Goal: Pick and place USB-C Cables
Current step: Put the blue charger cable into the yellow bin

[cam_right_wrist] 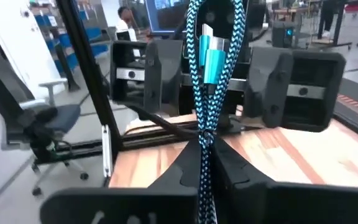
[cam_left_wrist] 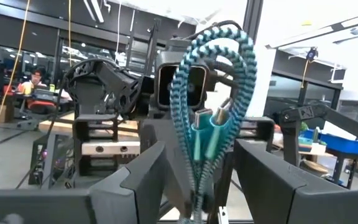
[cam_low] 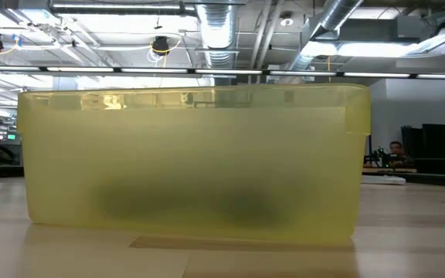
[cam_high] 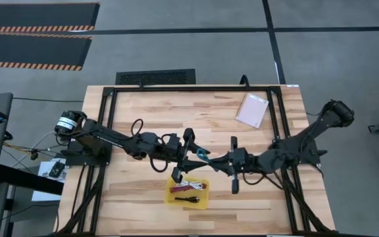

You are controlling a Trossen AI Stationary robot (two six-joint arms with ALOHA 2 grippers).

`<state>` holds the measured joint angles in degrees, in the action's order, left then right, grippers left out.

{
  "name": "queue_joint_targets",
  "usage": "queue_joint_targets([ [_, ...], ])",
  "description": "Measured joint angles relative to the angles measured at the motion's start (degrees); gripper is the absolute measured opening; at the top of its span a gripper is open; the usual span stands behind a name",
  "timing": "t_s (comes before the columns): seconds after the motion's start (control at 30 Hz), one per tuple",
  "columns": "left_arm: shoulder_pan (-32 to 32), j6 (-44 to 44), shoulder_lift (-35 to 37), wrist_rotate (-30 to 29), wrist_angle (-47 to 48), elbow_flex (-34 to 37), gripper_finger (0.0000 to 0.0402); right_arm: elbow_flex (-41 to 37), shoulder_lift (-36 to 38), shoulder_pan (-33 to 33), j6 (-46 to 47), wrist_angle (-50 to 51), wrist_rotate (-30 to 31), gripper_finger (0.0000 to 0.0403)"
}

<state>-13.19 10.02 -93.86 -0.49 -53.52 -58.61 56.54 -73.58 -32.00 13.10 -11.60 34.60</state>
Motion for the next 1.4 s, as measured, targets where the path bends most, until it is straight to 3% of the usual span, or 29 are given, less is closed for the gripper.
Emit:
queue_joint_targets([
  [0.33,-0.43,-0.32,0.0,-0.2,1.13,0.0,0.0164,0.06,-1.75,0.78,0.52,-0.91,-0.23,0.0027],
  [0.7,-1.13,-3.23,0.02,-3.01,1.86,0.0,0.0012,0.06,-1.31,0.79,0.39,-1.25,-0.06,0.0029],
  [1.03,-1.53,-2.18,0.44,-5.04,5.5,0.0,0.0006,0.02,1.99,0.34,0.42,4.72,-0.02,0.0081],
  [1.4,-3.55,1.76,6.57,-9.44,24.35,0.0,0.0002,0.04,16.43,-6.55,4.34,19.27,2.76,0.0135],
])
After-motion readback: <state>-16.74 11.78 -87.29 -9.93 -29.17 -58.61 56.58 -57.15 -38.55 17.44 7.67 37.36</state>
